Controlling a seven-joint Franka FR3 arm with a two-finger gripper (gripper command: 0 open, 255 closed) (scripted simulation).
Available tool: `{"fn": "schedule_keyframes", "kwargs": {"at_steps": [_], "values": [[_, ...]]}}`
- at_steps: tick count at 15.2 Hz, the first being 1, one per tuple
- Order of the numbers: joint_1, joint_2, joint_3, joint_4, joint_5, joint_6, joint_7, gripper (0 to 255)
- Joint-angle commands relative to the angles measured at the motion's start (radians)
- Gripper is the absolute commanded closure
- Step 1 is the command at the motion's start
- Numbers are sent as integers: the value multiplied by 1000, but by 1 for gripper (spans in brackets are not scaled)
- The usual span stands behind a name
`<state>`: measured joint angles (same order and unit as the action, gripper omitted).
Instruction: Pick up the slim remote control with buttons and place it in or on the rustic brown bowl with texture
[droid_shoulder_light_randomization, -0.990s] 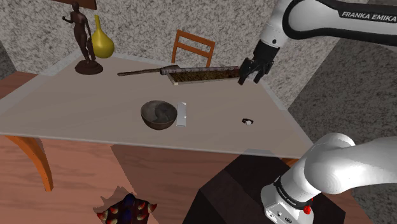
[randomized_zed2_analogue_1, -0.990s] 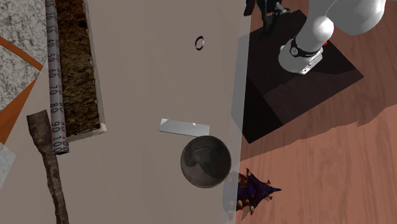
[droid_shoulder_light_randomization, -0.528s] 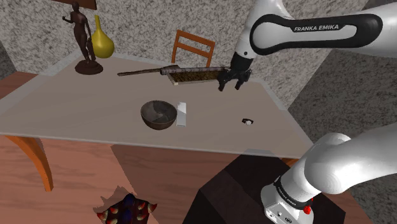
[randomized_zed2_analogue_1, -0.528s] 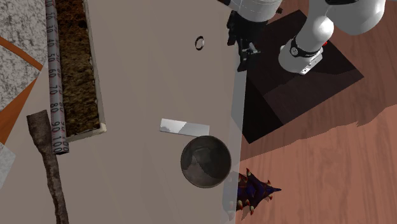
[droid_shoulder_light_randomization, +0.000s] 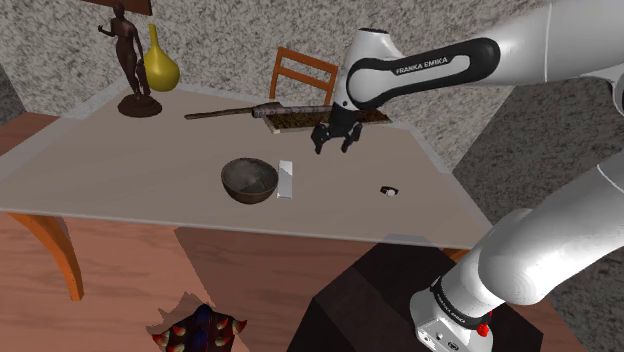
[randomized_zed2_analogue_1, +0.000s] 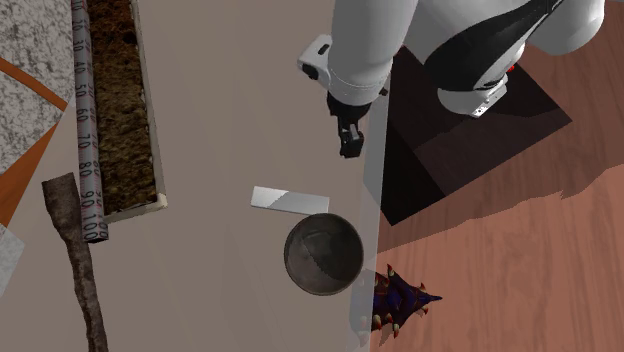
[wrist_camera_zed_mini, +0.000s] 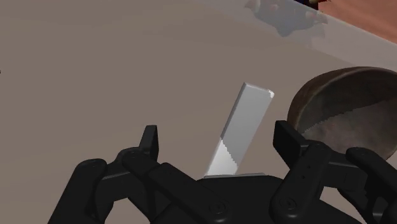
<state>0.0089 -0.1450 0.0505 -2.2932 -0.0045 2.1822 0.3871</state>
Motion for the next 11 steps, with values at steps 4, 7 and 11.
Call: {"fn": "schedule_keyframes", "kwargs": {"at_steps": [4, 7, 11], "values": [[3, 201, 11, 101, -19, 90, 71, 0], [9, 319, 11, 175, -32, 127, 111, 0], [20, 477, 5, 292, -46, 159, 160, 0]]}}
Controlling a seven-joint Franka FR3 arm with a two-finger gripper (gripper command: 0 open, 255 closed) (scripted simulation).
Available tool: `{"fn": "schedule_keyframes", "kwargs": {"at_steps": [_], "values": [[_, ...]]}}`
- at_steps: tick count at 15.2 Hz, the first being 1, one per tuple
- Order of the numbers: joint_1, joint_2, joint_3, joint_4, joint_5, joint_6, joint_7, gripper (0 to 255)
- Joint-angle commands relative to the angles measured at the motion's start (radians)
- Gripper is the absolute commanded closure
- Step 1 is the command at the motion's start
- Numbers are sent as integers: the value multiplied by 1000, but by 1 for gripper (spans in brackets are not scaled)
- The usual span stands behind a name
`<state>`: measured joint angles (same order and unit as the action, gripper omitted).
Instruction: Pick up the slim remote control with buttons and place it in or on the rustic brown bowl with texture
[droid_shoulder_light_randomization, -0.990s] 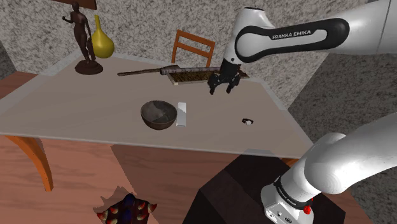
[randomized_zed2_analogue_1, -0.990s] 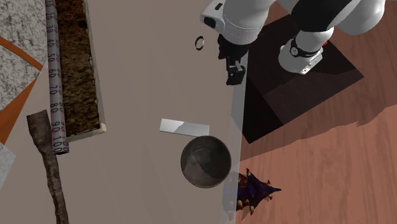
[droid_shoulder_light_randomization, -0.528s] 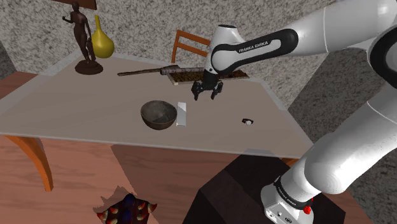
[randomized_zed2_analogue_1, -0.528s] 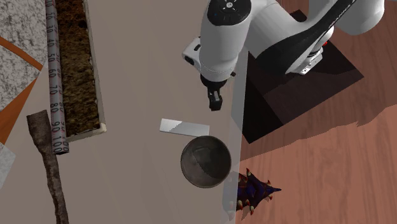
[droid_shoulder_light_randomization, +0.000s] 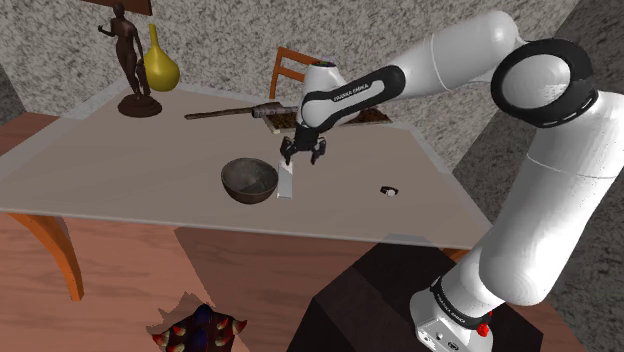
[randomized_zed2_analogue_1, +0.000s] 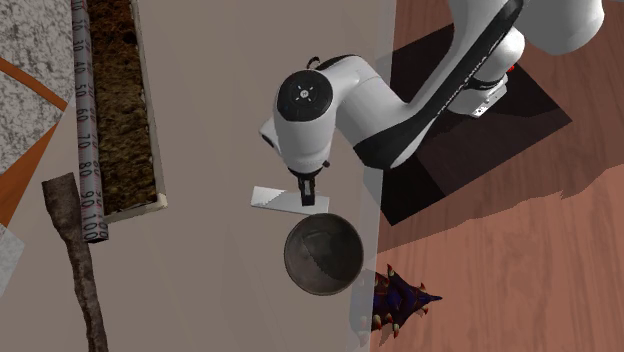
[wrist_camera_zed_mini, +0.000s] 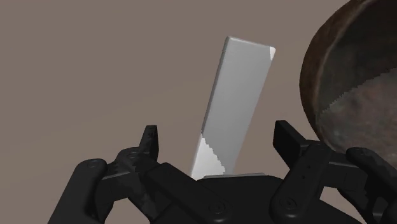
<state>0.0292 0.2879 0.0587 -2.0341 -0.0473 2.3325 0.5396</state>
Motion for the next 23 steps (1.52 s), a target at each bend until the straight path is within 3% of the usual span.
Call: {"fn": "schedule_keyframes", "kwargs": {"at_steps": [1, 6, 14, 21, 22, 23], "values": [[3, 84, -6, 66, -6, 14, 18, 0], [17, 268, -18, 234, -11, 20, 62, 0], [19, 340, -22, 236, -16, 90, 65, 0], [19, 340, -22, 237, -16, 89, 65, 0], [19, 340, -22, 237, -16, 89, 65, 255], [19, 340, -22, 237, -16, 89, 65, 255]]}}
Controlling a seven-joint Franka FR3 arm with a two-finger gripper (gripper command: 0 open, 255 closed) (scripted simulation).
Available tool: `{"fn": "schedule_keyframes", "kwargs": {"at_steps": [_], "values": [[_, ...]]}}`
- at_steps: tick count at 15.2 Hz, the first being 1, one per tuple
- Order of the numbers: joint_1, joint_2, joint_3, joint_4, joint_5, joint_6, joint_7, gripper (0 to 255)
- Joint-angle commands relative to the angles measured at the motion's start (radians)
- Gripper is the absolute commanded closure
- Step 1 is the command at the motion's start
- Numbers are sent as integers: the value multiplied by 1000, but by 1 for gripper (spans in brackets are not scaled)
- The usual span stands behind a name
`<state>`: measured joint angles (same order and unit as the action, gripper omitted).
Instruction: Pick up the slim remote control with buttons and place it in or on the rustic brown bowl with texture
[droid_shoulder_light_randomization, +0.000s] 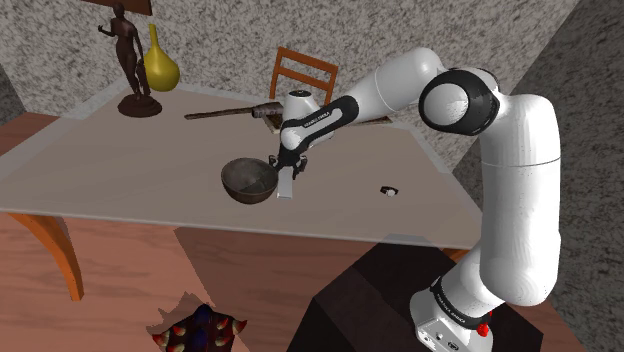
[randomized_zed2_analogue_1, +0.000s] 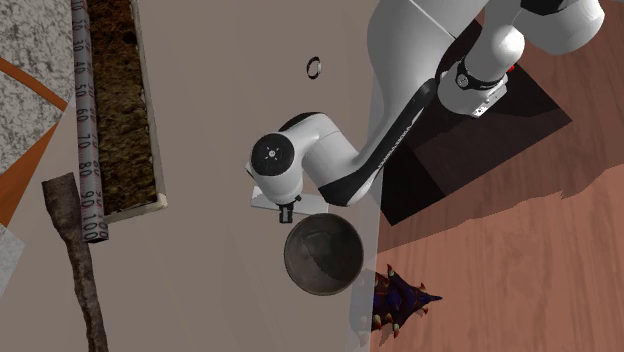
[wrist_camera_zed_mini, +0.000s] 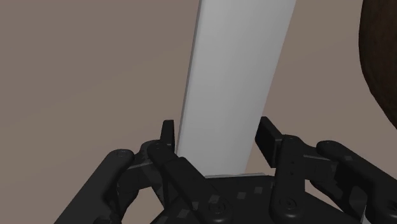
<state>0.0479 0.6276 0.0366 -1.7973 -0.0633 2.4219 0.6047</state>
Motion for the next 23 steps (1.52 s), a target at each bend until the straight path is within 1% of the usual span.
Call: {"fn": "schedule_keyframes", "kwargs": {"at_steps": [1, 8, 23], "values": [[0, 0, 0, 0, 0, 0, 0, 255], [0, 0, 0, 0, 0, 0, 0, 255], [-4, -135, 7, 7, 10, -142, -9, 255]]}}
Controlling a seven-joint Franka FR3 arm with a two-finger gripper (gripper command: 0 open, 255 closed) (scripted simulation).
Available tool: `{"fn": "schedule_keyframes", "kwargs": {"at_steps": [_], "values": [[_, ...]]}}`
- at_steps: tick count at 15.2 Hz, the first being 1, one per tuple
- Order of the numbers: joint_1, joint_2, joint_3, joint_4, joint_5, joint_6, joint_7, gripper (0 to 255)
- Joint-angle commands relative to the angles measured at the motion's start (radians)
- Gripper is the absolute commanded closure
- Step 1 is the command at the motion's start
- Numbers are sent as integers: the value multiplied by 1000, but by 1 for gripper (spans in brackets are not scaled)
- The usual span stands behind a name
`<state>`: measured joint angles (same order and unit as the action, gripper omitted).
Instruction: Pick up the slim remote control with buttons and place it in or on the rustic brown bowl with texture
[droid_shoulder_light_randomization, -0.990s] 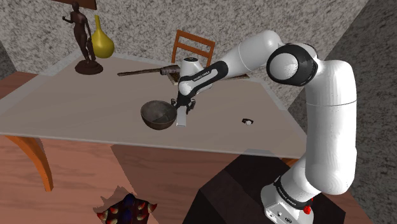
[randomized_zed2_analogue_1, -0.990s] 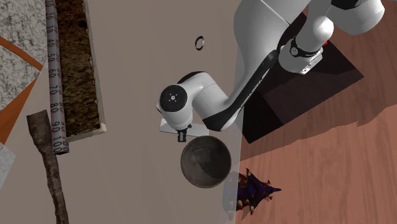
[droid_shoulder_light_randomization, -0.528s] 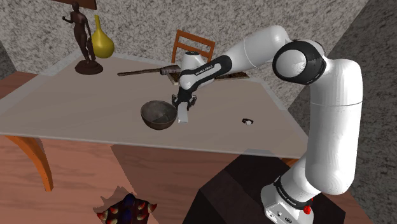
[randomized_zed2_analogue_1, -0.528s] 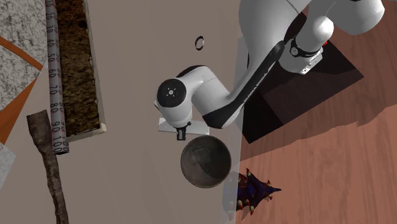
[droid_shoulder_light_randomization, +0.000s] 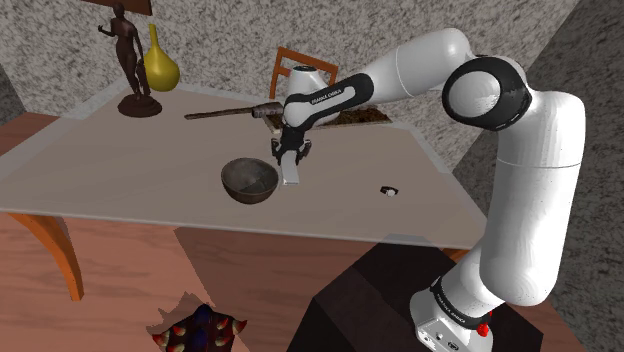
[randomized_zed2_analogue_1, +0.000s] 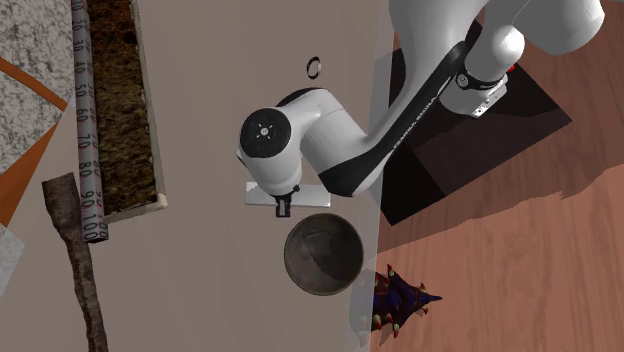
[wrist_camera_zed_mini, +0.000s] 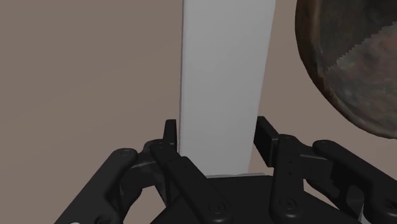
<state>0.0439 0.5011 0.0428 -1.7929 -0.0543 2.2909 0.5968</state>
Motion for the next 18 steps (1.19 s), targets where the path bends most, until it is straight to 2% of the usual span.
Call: {"fn": "schedule_keyframes", "kwargs": {"at_steps": [1, 18], "values": [[-1, -16, 1, 5, 1, -22, -1, 255], [-3, -126, 5, 76, 11, -201, -10, 255]]}}
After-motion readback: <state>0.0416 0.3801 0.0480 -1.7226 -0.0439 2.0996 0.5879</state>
